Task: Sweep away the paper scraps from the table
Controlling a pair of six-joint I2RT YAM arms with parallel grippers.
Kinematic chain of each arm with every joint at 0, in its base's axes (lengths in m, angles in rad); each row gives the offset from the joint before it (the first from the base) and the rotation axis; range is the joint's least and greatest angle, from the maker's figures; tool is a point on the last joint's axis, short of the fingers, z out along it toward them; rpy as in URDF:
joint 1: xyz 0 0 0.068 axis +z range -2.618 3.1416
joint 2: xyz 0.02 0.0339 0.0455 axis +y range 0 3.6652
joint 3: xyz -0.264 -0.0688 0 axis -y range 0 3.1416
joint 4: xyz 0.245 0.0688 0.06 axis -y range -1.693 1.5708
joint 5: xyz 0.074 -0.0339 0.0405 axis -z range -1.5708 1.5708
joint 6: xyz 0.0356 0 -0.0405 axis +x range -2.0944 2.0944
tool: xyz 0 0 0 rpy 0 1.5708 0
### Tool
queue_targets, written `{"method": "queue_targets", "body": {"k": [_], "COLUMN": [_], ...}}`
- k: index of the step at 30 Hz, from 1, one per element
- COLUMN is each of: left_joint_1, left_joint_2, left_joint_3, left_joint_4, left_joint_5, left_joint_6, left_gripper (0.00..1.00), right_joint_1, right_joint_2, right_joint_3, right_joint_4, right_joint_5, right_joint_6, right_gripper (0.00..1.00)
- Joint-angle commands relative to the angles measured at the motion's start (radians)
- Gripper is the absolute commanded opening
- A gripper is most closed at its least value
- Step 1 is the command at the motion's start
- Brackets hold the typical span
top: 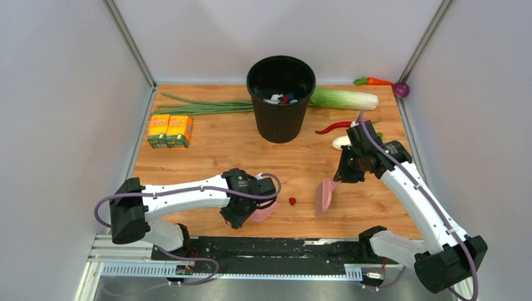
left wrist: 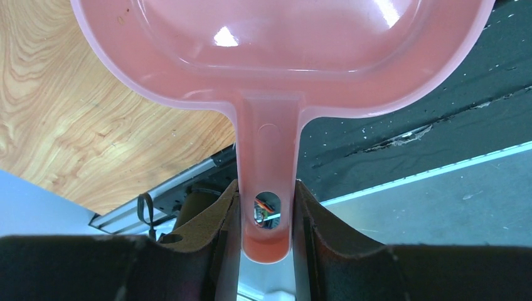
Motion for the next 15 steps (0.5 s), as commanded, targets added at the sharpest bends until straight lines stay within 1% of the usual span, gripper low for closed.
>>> {"method": "queue_targets", "body": {"k": [1,4,5,9,11,15], "left_joint_1": [-0.020,-0.041,-0.054,-0.072,-0.074,-0.074], "left_joint_2": [0.039,0.100,0.134,0.211,0.234,0.257], "left_joint_3": [0.035,0.061,0.068,0.101,0.109,0.121], "left_joint_4": [-0.011,-0.008,-0.008,-0.004,0.007,0.012], "left_joint_5": [0.006,0.008,0.000,-0.009,-0.006,-0.014], "left_joint_6": [0.052,0.078,0.086,0.115,0.130,0.149], "left_gripper": [0.00,0.00,0.00,0.00,0.00,0.00], "right_joint_1": [0.004,0.013,0.022,0.064,0.096,0.208], "right_joint_2": [0.033,0.062,0.076,0.120,0.145,0.188], "right_joint_3": [0.031,0.028,0.031,0.039,0.036,0.039], "right_joint_4": [0.038,0.063,0.069,0.101,0.120,0.164], "right_joint_5": [0.052,0.052,0.084,0.092,0.087,0.092], "right_joint_6": [-0.047,-0.051,-0.049,-0.049,-0.052,-0.037], "right_gripper": [0.00,0.00,0.00,0.00,0.00,0.00]}}
